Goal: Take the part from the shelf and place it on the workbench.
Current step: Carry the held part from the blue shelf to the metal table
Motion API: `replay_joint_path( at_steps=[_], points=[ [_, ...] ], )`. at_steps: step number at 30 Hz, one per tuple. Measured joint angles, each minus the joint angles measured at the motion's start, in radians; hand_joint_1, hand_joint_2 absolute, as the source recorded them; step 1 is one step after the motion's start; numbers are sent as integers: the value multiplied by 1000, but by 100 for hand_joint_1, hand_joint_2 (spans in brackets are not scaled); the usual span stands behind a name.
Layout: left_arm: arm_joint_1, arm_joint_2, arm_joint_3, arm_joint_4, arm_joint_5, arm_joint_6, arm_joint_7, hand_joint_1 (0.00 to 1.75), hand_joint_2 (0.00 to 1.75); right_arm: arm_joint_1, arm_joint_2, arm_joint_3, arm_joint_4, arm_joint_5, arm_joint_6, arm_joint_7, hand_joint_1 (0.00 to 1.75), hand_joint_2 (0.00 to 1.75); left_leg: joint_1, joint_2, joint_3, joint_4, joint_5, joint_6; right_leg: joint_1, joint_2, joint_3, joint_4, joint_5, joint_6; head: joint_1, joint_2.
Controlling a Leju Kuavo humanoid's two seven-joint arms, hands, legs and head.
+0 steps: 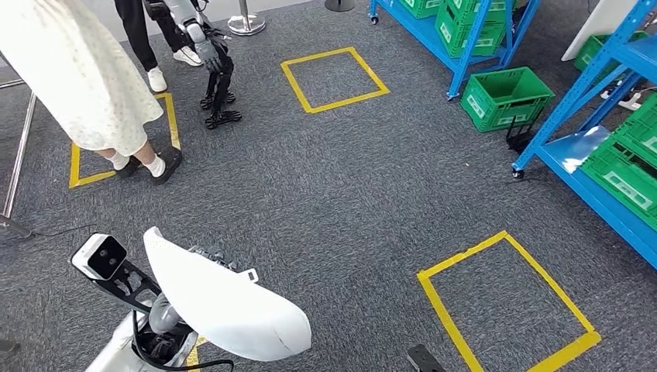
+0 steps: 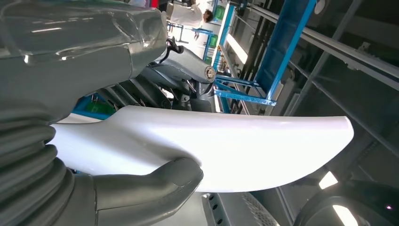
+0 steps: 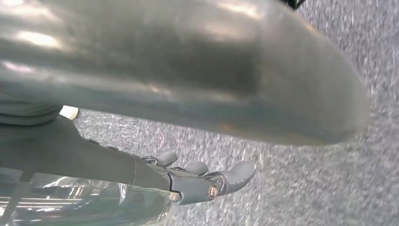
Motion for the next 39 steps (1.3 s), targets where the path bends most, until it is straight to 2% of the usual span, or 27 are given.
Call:
replay_joint_path(
  at_steps=[2,4,6,7,8,10,11,13,15,16,17,19,20,21,22,23,24,26,28,30,31,33,35,36,37,38,39],
  points=[
    [-5,-1,-3,0,1,-1,0,175,175,2,1,-4,0,-1,0,-3,0,0,7,-20,14,-21,10,9,-1,42,-17,40,-22,1,2,0],
    [-12,-4,-6,0,3,-1,-1,175,175,8,2,-7,0,-3,-3,-5,0,0,12,-42,22,-30,15,14,-3,88,-78,158,-72,-8,6,0],
    [-13,-5,-11,0,3,-1,-1,175,175,17,3,-10,0,-4,-6,-5,0,0,12,-69,21,-29,15,14,-3,97,-146,278,-107,-8,8,0],
    [-12,-5,-12,0,3,-1,-1,175,175,20,4,-12,0,-4,-7,-5,0,0,12,-83,22,-29,15,14,-4,98,-160,293,-103,-2,8,0],
    [-11,-5,-13,1,3,-1,-1,175,175,22,4,-14,0,-4,-9,-5,0,0,12,-97,22,-27,14,13,-6,100,-152,262,-81,8,8,0],
    [-11,-5,-15,1,3,-1,-1,175,175,21,4,-15,0,-4,-11,-5,0,0,14,-124,22,-21,10,7,-13,124,-94,121,-14,28,9,0],
    [-12,-4,-15,1,3,-1,-1,175,175,21,5,-16,0,-4,-11,-5,0,0,13,-135,20,-15,6,1,-15,139,-66,59,13,28,9,0],
    [-12,-4,-17,1,3,0,-1,175,175,20,5,-16,0,-2,-11,-4,0,0,12,-153,13,-5,1,-8,-14,152,-40,5,35,16,8,0],
    [-10,-2,-18,1,2,1,-1,175,175,16,7,-16,0,2,-6,-4,0,0,15,-163,7,-1,-1,-14,-11,135,-36,5,38,1,8,0],
    [-10,0,-18,0,2,2,-2,175,175,14,7,-16,-1,5,-2,-4,0,0,15,-152,2,6,-6,-18,-12,128,-34,4,38,-4,7,0],
    [-11,0,-19,0,2,2,-2,175,175,12,6,-16,-1,7,0,-5,0,0,15,-128,-9,30,-20,-23,-13,119,-32,3,38,-10,5,0],
    [-11,1,-19,0,1,5,-5,175,175,12,4,-16,-1,10,3,-5,0,0,16,-69,-60,136,-74,-33,-11,101,-27,2,34,-21,1,0],
    [-10,1,-19,0,1,6,-6,175,175,13,4,-16,-1,11,2,-4,0,0,19,-50,-98,209,-104,-36,-8,89,-25,2,32,-25,0,0],
    [-7,1,-19,0,0,8,-6,175,175,14,4,-16,0,12,1,-2,0,0,22,-42,-130,268,-123,-38,-5,78,-25,2,30,-28,0,0],
    [-5,1,-19,0,0,8,-6,175,175,13,4,-16,0,14,0,0,0,0,24,-39,-148,297,-125,-39,-3,66,-24,2,28,-29,0,0],
    [-2,1,-19,0,0,8,-7,175,175,13,5,-16,0,16,-1,1,0,0,25,-36,-146,287,-110,-38,-1,56,-22,2,26,-30,0,0],
    [-1,2,-18,-1,0,8,-7,175,175,12,6,-16,0,19,0,2,0,0,24,-29,-120,233,-79,-34,0,46,-19,2,23,-29,0,0],
    [-1,3,-17,-1,-1,9,-8,175,175,11,8,-16,-1,22,3,4,0,0,17,5,-46,92,-23,-22,5,28,-12,2,16,-25,1,0],
    [-2,4,-17,-3,-1,9,-9,175,175,10,9,-16,-1,24,6,5,0,0,6,26,-9,19,-6,-13,9,9,-8,2,10,-18,1,0],
    [-1,5,-16,-4,-2,9,-9,175,175,7,9,-16,-1,24,8,6,0,0,0,8,-5,9,-7,-7,9,-11,-2,-2,6,-8,1,0],
    [0,6,-16,-5,-2,9,-9,175,175,5,9,-16,-1,25,8,6,0,0,2,-4,2,2,-4,-3,8,-9,-1,0,1,-4,1,0],
    [-1,5,-16,-8,-2,9,-10,175,175,2,9,-16,-1,26,8,6,0,0,8,-26,20,-15,4,7,5,32,-20,48,-24,-2,3,0],
    [-3,3,-16,-8,-4,9,-10,175,175,3,8,-16,-1,27,9,8,0,0,11,-49,24,-20,7,13,1,82,-86,174,-71,-8,7,0],
    [-3,2,-16,-8,-4,9,-10,175,175,6,8,-16,-1,27,9,8,0,0,10,-63,24,-19,7,14,0,92,-124,241,-90,-8,9,0],
    [-1,2,-16,-8,-5,9,-10,175,175,8,8,-16,-1,27,9,9,0,0,10,-78,24,-19,6,14,0,96,-152,280,-96,-4,9,0],
    [0,2,-16,-8,-5,9,-10,175,175,9,7,-16,0,27,9,9,0,0,10,-92,25,-18,6,14,0,97,-162,281,-85,3,9,0],
    [1,2,-16,-8,-5,9,-10,175,175,8,7,-16,0,27,9,9,0,0,10,-107,26,-18,5,13,-1,100,-153,243,-59,13,10,0]
  ],
)
